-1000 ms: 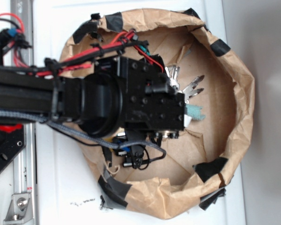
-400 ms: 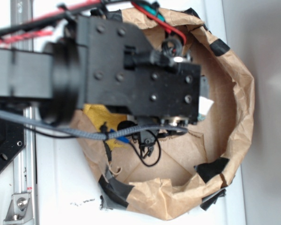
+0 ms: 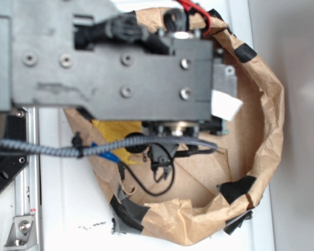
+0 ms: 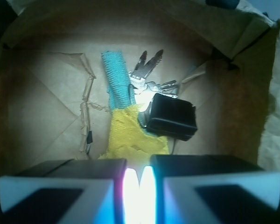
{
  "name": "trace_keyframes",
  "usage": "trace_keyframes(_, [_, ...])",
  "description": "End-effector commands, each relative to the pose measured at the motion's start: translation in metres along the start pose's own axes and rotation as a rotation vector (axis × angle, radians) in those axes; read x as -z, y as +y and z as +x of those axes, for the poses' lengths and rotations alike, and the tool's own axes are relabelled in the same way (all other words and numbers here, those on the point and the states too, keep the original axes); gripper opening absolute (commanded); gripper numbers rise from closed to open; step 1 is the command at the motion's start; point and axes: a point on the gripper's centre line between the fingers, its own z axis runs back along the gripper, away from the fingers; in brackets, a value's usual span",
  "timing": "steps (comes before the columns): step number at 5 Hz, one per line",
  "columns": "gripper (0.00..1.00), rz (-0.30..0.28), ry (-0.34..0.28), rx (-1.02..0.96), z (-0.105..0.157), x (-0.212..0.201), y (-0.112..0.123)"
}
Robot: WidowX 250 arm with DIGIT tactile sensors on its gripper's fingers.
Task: Grab the yellow cloth.
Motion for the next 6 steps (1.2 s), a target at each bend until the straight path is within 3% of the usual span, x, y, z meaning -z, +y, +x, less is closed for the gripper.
trace_keyframes(1, [1.00, -0.086, 0.018, -0.031, -0.021, 0.054, 0.008])
trace_keyframes(4, [1.00, -0.041, 0.058, -0.015, -0.022, 0.098, -0.003])
trace_keyframes(5, [0.00, -0.013, 0.048, -0.036, -0.017, 0.092, 0.002])
trace_keyframes(6, [0.00, -0.012, 0.026, -0.045, -0.011, 0.083, 0.009])
